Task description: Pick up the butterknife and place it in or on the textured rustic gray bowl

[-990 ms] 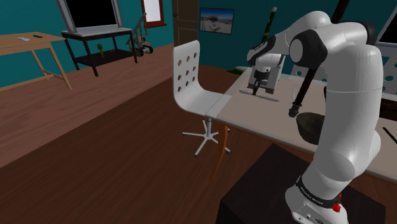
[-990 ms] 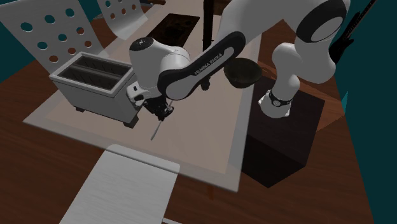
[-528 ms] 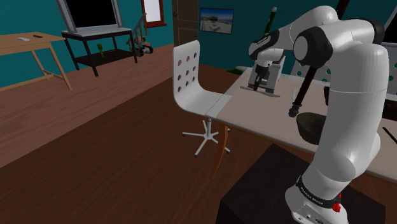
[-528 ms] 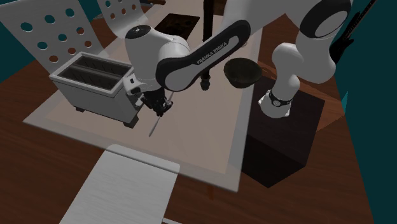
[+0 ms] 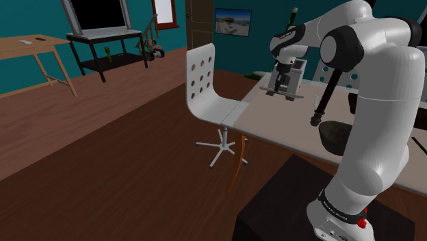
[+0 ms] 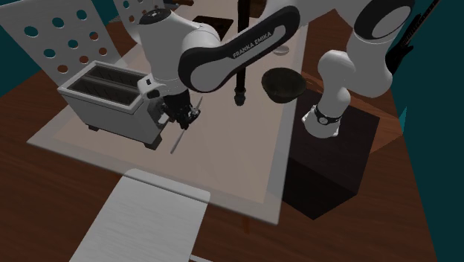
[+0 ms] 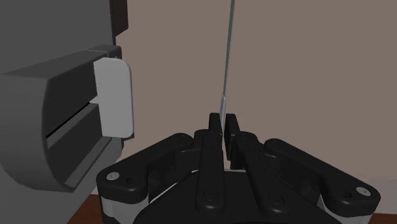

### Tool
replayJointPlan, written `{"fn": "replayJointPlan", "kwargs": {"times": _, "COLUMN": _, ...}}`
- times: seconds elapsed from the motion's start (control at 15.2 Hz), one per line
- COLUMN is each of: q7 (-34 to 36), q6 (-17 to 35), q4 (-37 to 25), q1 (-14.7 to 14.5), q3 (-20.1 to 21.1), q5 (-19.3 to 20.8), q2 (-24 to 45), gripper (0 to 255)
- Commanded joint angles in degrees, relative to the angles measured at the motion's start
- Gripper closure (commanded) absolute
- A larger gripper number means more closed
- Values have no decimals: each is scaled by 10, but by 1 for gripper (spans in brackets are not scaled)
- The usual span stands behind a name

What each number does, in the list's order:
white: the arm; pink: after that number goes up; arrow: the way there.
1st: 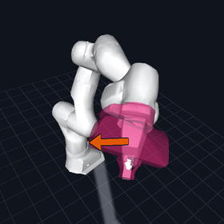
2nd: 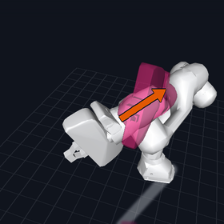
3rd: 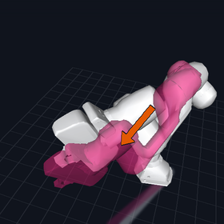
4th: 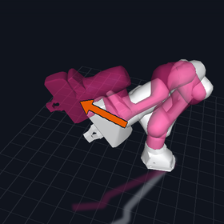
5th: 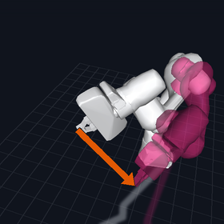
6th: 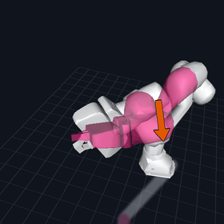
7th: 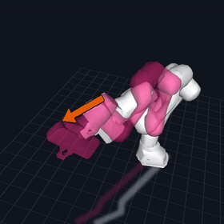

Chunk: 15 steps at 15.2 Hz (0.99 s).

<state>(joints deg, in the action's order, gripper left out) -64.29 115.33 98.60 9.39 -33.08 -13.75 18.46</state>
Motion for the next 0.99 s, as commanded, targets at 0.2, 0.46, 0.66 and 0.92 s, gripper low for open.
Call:
{"fn": "replayJointPlan", "kwargs": {"times": 0.2, "q7": 7, "q6": -34, "q4": -26, "q1": -1, "q3": -3, "q5": 9, "q2": -10, "gripper": 255}}
{"fn": "replayJointPlan", "kwargs": {"times": 0.46, "q7": 11, "q6": -63, "q4": -49, "q1": -1, "q3": -5, "q5": 14, "q2": -16, "gripper": 255}}
{"fn": "replayJointPlan", "kwargs": {"times": 0.66, "q7": 14, "q6": -84, "q4": -69, "q1": 0, "q3": -7, "q5": 17, "q2": -19, "gripper": 255}}
{"fn": "replayJointPlan", "kwargs": {"times": 0.92, "q7": 17, "q6": -114, "q4": -97, "q1": 2, "q3": -8, "q5": 19, "q2": -22, "gripper": 255}}
